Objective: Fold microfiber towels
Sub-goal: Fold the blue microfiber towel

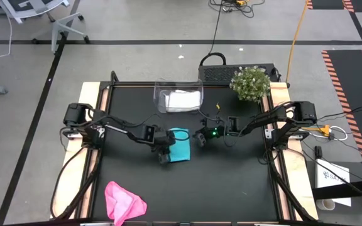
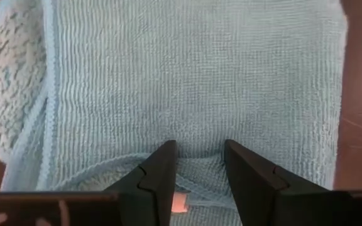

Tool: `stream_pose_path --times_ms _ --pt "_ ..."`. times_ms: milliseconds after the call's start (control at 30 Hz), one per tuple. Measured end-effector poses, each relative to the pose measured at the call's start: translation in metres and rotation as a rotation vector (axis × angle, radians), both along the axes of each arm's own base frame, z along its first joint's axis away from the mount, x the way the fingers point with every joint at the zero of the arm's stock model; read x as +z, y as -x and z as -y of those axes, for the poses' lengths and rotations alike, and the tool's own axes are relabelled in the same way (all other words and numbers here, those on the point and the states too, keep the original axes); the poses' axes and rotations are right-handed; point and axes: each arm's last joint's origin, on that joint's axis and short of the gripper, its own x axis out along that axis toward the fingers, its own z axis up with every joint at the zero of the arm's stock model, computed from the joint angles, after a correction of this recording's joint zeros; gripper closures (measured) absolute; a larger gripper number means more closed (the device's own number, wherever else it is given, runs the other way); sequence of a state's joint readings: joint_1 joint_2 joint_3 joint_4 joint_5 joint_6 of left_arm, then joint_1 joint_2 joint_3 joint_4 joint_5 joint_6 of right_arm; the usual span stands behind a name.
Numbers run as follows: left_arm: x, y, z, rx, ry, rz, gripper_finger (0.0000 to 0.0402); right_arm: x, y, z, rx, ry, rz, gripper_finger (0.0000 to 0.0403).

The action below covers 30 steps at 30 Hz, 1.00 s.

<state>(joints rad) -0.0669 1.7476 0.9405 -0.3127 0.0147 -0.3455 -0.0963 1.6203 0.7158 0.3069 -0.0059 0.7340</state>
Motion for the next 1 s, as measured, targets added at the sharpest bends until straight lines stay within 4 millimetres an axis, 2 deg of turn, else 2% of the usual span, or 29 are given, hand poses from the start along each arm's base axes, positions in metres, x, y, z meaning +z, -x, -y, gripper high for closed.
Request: stream_pose_path --times_ms 200,300,400,567,767,900,1000 --pt "0.021 0.007 -0.001 0.026 0.002 -0.001 0.0266 0.0 0.0 -0.001 0.031 -0.001 -0.003 0.0259" --pt "0.034 0.01 -0.002 0.042 -0.012 -0.04 0.0266 0.0 0.0 -0.001 0.032 0.0 -0.005 0.0259" --pt "0.041 0.022 -0.004 0.082 -0.037 -0.133 0.0266 0.001 -0.001 -0.001 0.033 0.002 0.011 0.0259" --pt "0.033 0.029 -0.007 0.199 -0.092 -0.229 0.0266 0.008 -0.006 0.0 0.05 0.034 0.09 0.026" --pt "0.023 0.024 -0.007 0.286 -0.078 -0.24 0.0266 0.011 -0.008 -0.001 0.093 0.031 0.133 0.028" --pt "0.016 0.023 -0.005 0.303 -0.076 -0.265 0.0266 0.013 -0.015 -0.002 0.131 0.02 0.15 0.0305" --pt "0.013 0.024 -0.004 0.296 -0.083 -0.293 0.0266 0.009 -0.031 -0.003 0.209 -0.005 0.149 0.0339"
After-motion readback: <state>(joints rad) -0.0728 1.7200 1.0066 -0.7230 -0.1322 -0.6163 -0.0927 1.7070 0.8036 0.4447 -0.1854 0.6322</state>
